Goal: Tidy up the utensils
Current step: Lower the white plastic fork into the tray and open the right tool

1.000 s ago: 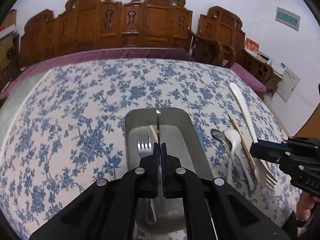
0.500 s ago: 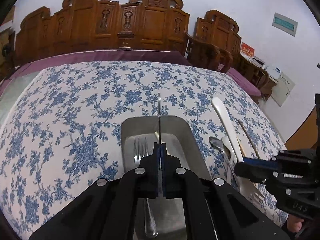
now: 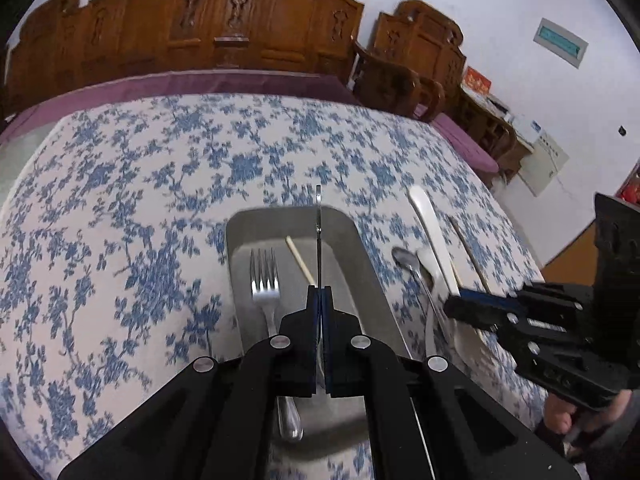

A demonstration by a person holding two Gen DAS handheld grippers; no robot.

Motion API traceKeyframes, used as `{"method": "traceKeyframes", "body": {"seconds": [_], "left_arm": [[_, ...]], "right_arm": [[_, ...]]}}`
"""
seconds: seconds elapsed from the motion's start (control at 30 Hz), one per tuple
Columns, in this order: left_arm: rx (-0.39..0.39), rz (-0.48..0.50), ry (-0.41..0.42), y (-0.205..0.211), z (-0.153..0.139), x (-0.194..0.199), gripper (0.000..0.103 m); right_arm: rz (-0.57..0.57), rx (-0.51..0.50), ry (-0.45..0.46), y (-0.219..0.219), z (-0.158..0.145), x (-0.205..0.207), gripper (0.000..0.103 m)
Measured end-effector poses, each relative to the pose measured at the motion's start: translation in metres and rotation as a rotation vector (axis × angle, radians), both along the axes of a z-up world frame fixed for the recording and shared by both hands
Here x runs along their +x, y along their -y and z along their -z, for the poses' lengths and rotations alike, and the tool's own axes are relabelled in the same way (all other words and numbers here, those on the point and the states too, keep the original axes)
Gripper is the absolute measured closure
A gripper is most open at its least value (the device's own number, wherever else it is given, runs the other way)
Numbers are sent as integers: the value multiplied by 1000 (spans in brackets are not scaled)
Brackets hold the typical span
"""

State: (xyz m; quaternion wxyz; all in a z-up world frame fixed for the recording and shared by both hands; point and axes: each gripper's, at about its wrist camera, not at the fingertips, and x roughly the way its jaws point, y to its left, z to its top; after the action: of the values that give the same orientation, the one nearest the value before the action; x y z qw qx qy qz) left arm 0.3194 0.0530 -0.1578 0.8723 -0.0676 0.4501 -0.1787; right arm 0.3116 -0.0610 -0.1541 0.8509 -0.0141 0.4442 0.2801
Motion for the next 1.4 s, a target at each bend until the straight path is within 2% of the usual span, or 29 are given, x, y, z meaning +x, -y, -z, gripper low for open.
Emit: {"method": "traceKeyframes", "body": {"seconds": [0.1,0.23,0.4,0.53,0.6,0.67,0.7,1.03,1.07,1.13,1.27,1.4], "left_arm": [[-6,30,-28,-1,-1,-4,102],[23,39,-51,8,10,-2,102],[36,15,-26,13,17,5,101],[73,-11,1,11,19,5,95],[58,-25,16,6,15,4,91],[46,-47,37,-1,9,4,79],[47,-56,45,-4,7,3,78],[110,-185,110,-44,-5,1,77],[108,-197,111,-49,-6,1,77],[110,-212,115,-55,-7,1,75],[132,-226,135,-56,-10,-2,67],[142,-227,150,-54,-13,-6,64]], "right_arm": [[-4,3,2,-2,-2,0,95],[-10,5,2,-7,-3,1,95],[-14,14,-13,-16,2,8,95],[-10,30,-37,-23,9,15,95],[-9,44,-51,-27,13,19,95],[-9,47,-58,-32,16,21,95],[-9,49,-60,-34,18,22,95],[6,79,-96,-57,30,31,94],[6,75,-98,-59,31,31,84],[6,76,-93,-59,31,29,74],[3,77,-81,-52,27,26,74],[7,52,-31,-33,17,16,74]]}}
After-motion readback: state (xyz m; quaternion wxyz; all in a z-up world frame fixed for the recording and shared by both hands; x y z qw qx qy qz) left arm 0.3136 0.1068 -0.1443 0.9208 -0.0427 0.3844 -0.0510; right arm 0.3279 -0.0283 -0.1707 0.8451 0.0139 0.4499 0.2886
